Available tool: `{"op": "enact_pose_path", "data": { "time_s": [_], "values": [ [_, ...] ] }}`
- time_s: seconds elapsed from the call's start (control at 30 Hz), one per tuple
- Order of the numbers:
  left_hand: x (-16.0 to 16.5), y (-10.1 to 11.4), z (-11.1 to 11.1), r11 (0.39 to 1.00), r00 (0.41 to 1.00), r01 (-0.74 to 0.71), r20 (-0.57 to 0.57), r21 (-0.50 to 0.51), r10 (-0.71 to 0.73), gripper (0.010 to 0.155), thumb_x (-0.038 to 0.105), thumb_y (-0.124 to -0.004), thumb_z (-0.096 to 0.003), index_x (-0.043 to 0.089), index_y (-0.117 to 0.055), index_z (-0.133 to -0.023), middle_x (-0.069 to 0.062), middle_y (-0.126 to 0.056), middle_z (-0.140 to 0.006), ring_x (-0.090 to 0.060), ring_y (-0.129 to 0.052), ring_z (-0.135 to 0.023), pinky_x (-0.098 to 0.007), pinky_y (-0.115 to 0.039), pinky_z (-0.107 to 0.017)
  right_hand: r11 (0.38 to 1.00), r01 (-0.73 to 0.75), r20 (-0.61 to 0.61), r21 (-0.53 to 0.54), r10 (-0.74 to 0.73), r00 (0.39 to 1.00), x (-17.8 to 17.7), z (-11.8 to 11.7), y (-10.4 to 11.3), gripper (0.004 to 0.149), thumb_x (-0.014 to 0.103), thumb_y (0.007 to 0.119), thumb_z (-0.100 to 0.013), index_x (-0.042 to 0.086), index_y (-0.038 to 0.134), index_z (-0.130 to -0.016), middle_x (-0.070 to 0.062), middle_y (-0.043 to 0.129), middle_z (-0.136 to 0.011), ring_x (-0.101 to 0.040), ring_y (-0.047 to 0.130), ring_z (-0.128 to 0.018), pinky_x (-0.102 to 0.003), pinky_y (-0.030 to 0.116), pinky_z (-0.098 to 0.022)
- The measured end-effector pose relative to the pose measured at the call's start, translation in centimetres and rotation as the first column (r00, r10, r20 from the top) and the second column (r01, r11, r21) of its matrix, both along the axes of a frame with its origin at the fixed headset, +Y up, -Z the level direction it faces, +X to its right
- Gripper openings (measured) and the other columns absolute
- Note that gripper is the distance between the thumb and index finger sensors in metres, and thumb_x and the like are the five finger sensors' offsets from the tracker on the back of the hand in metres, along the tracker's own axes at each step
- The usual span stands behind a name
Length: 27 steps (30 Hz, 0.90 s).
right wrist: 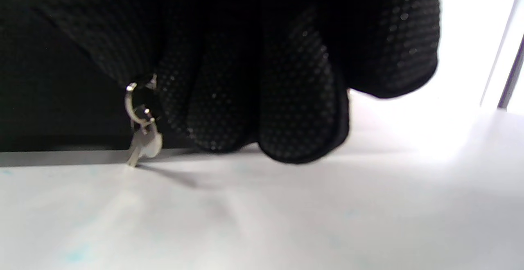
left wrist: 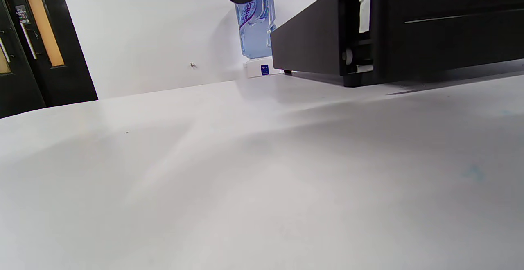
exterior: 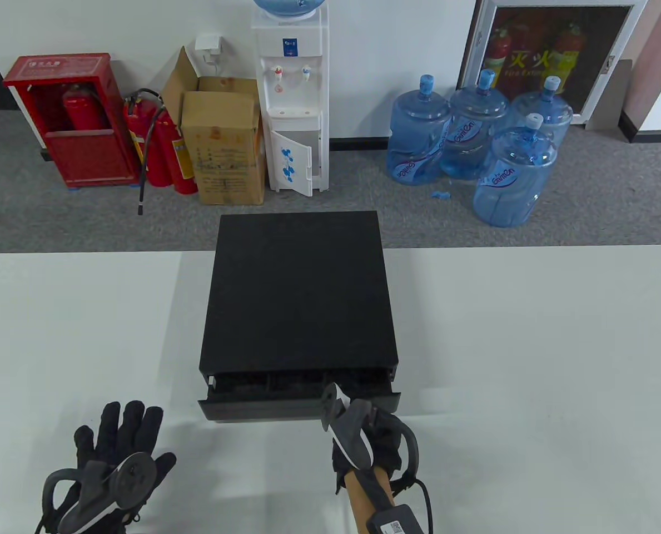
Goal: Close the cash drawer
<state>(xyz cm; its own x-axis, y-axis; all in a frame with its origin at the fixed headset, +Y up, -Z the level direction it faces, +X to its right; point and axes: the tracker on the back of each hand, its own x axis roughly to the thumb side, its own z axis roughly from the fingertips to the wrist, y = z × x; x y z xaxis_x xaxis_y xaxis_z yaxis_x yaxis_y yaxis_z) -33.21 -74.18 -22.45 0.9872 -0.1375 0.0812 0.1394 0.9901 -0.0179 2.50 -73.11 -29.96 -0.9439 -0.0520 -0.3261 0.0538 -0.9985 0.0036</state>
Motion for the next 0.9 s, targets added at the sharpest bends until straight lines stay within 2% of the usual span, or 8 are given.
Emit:
{"op": "enact_pose_path", "data": {
  "time_s": [0.17,0.37,0.73,0.9],
  "values": [
    [0.0,0.0,0.0,1.0,1.0,0.0,0.002,-0.001,0.0,0.081,0.069,-0.045,-0.0501,0.032,-0.025,-0.119,-0.01,-0.036,-0.13,-0.045,-0.03,-0.12,-0.074,-0.035,-0.076,0.997,0.064,0.04,-0.046,-0.062,0.997,0.1,-0.5,-0.3,0.037,0.052,0.081,-0.039,0.026,0.1,-0.059,0.0,0.107,-0.058,-0.017,0.109,-0.042,-0.041,0.091,-0.04],
    [0.0,0.1,0.0,1.0,1.0,0.001,-0.003,-0.002,-0.001,0.081,0.069,-0.045,-0.0501,0.032,-0.025,-0.119,-0.01,-0.036,-0.13,-0.045,-0.03,-0.12,-0.074,-0.035,-0.076,0.991,0.076,0.072,-0.106,-0.068,0.995,-0.1,-1.3,-0.1,0.039,0.051,0.081,-0.04,0.023,0.1,-0.061,-0.001,0.106,-0.06,-0.018,0.108,-0.044,-0.042,0.091,-0.042],
    [-0.1,0.3,0.1,1.0,1.0,0.006,-0.008,0.013,-0.006,0.081,0.069,-0.045,-0.05,0.031,-0.024,-0.119,-0.011,-0.035,-0.13,-0.045,-0.029,-0.12,-0.074,-0.034,-0.076,0.99,0.072,0.086,-0.123,-0.062,0.994,-0.1,-2.0,0.8,0.041,0.05,0.081,-0.04,0.022,0.1,-0.062,-0.001,0.106,-0.06,-0.017,0.108,-0.045,-0.042,0.091,-0.042],
    [-0.2,0.3,0.2,1.0,1.0,0.004,-0.012,0.016,-0.004,0.081,0.069,-0.044,-0.05,0.031,-0.024,-0.119,-0.011,-0.034,-0.13,-0.045,-0.029,-0.12,-0.074,-0.034,-0.076,0.989,0.089,0.098,-0.122,-0.077,0.992,-0.1,-2.9,0.6,0.041,0.051,0.081,-0.04,0.022,0.1,-0.063,-0.001,0.106,-0.061,-0.017,0.108,-0.045,-0.042,0.09,-0.043]
  ]
}}
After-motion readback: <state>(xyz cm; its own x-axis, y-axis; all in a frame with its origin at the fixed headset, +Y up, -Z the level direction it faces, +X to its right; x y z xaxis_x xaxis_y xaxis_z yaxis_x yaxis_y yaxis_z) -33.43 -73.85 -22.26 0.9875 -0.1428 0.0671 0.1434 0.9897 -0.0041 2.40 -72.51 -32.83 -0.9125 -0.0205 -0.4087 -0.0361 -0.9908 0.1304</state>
